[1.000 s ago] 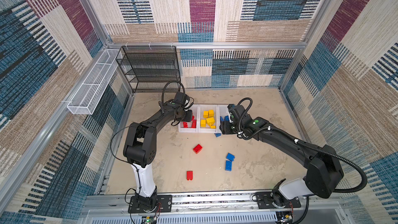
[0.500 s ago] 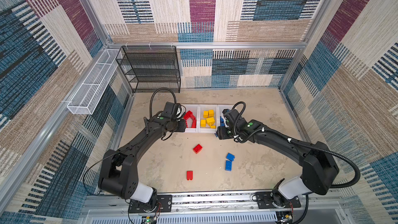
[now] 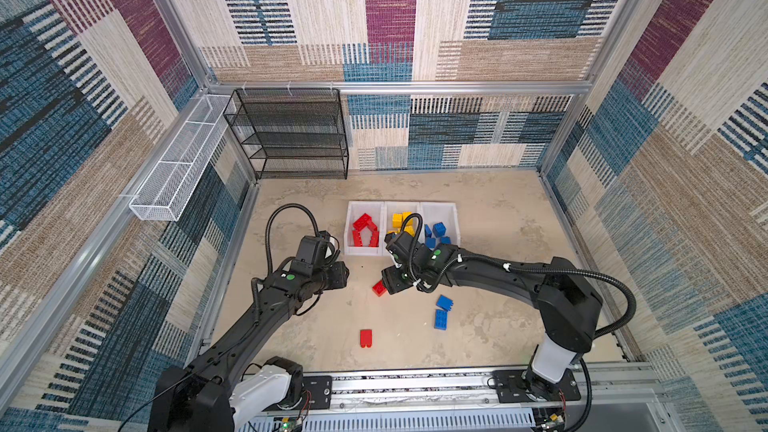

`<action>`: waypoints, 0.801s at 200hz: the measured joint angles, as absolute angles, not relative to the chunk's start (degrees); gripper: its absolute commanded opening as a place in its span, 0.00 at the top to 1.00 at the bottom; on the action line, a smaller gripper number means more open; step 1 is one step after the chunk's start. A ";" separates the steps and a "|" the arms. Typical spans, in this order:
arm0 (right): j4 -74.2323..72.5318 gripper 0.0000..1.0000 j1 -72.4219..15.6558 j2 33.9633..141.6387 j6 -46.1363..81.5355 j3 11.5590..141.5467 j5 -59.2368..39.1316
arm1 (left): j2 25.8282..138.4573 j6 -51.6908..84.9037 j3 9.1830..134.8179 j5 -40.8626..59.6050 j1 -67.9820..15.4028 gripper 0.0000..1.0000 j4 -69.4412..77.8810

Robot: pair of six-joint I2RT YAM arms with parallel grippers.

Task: Sort the legos into containers by color
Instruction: 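Lower the right gripper to a red brick while the left gripper withdraws, then close the right gripper on the red brick and lift it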

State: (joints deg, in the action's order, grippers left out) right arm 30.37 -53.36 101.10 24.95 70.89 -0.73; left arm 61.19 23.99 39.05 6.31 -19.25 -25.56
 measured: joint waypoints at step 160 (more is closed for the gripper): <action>36.07 0.26 -55.16 117.43 16.84 85.76 1.54 | 53.98 29.80 30.81 6.35 -19.25 0.54 -24.10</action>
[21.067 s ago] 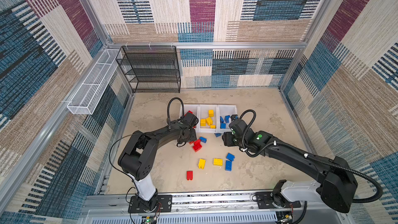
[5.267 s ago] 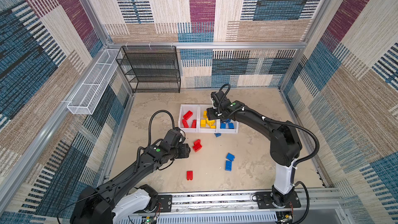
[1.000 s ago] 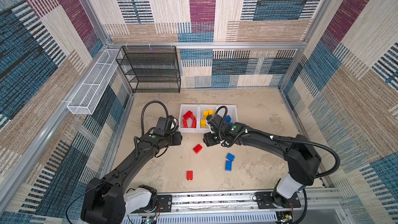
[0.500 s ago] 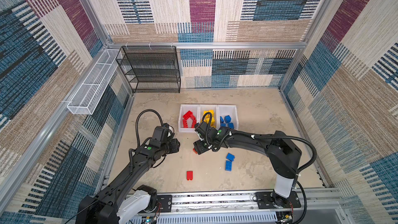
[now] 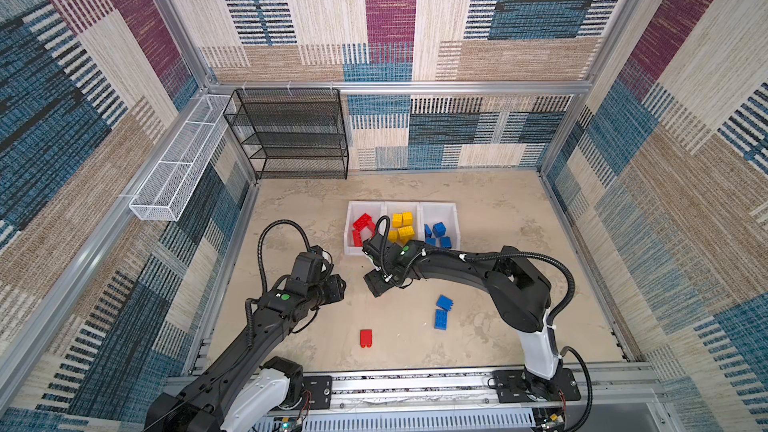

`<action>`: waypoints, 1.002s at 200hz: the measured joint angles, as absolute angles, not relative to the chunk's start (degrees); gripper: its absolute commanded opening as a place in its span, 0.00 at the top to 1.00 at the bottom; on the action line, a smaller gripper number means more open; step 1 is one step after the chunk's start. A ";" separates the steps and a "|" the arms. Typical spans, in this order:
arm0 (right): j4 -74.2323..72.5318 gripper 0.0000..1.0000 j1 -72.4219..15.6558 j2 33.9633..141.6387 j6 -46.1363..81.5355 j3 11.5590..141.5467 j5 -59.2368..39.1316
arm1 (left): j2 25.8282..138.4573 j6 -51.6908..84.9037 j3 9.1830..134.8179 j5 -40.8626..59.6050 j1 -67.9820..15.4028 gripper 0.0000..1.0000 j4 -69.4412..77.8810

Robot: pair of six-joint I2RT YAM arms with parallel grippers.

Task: Sort the legos into containers by color
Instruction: 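Close the right gripper on the red brick and lift it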

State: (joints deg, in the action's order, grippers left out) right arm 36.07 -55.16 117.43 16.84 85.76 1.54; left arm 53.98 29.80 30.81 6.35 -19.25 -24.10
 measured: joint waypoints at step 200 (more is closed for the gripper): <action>40.56 0.50 -55.13 117.05 14.83 92.68 1.76 | 51.64 30.22 30.24 6.33 -19.25 0.54 -23.88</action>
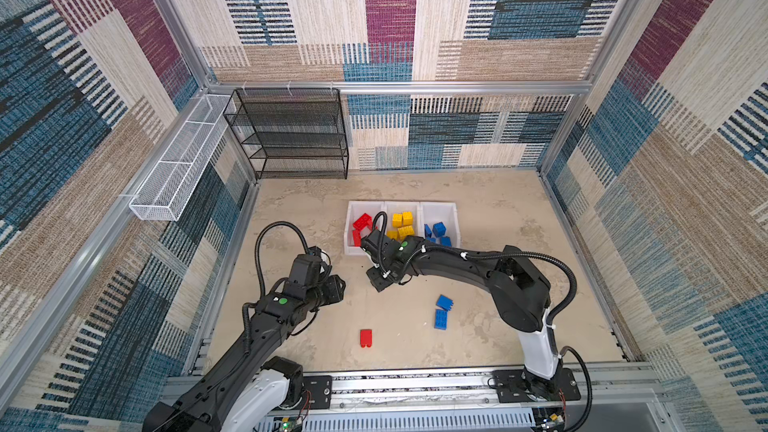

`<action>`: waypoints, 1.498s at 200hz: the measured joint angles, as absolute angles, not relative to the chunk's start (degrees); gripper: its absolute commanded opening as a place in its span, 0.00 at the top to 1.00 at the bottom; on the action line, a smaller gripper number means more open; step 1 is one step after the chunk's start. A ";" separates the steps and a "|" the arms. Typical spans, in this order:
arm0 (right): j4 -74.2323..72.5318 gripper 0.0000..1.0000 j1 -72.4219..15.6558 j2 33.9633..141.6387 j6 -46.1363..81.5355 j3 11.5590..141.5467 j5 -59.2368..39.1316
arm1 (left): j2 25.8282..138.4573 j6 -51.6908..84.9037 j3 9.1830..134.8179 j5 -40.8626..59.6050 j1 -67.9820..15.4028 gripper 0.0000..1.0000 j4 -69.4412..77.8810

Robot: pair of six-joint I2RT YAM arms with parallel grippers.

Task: Sort the legos into containers by color
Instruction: 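Close the right gripper on the red brick and lift it, then carry the red brick into the red compartment and open the right gripper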

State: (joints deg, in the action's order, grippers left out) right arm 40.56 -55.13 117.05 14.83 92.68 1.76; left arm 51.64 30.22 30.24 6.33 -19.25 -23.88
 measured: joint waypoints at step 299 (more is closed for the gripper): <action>44.47 0.29 -45.25 126.69 12.03 118.39 2.46 | 44.36 32.82 28.93 9.82 -20.12 0.53 -29.45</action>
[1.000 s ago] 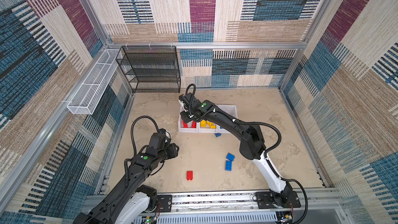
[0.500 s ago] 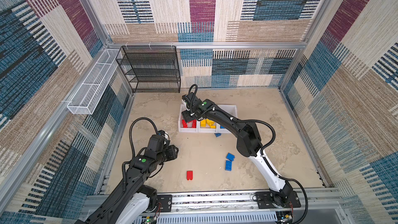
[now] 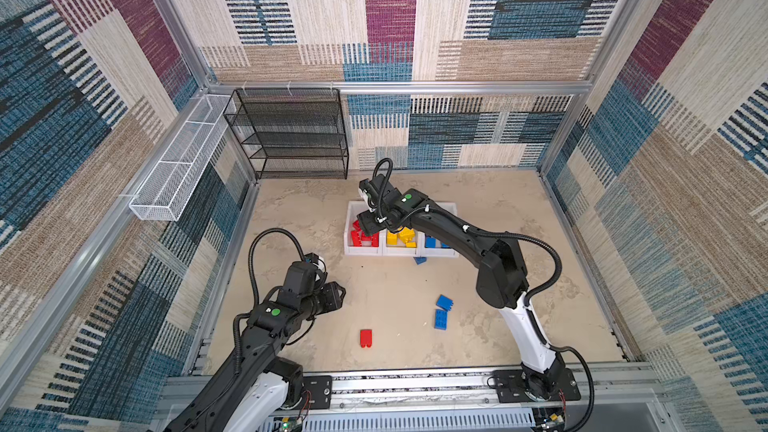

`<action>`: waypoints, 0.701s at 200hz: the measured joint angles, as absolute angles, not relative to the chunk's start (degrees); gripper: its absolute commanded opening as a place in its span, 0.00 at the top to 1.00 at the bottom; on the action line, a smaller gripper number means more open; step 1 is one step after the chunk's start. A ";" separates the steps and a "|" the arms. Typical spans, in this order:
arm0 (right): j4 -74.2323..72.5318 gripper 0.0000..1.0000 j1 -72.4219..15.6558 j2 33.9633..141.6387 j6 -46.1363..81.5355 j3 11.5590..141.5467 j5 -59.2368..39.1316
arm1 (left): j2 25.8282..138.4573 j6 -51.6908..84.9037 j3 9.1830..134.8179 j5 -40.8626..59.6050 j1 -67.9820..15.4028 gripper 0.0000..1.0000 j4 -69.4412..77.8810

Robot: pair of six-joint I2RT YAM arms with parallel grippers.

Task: Sort the legos into containers by color
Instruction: 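Carry the red brick into the red compartment and open the right gripper, then withdraw the right gripper while the left gripper lowers to the nearest red brick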

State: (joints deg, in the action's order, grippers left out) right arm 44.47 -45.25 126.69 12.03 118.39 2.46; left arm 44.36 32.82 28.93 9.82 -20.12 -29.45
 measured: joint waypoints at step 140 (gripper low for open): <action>31.92 0.27 -44.64 84.82 23.46 64.49 7.51 | 55.57 43.59 30.87 -1.67 -53.82 0.49 -36.27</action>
State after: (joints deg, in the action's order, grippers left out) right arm 31.92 -44.64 84.82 23.46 64.49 7.51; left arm 55.57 43.59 30.87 -1.67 -53.82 -36.27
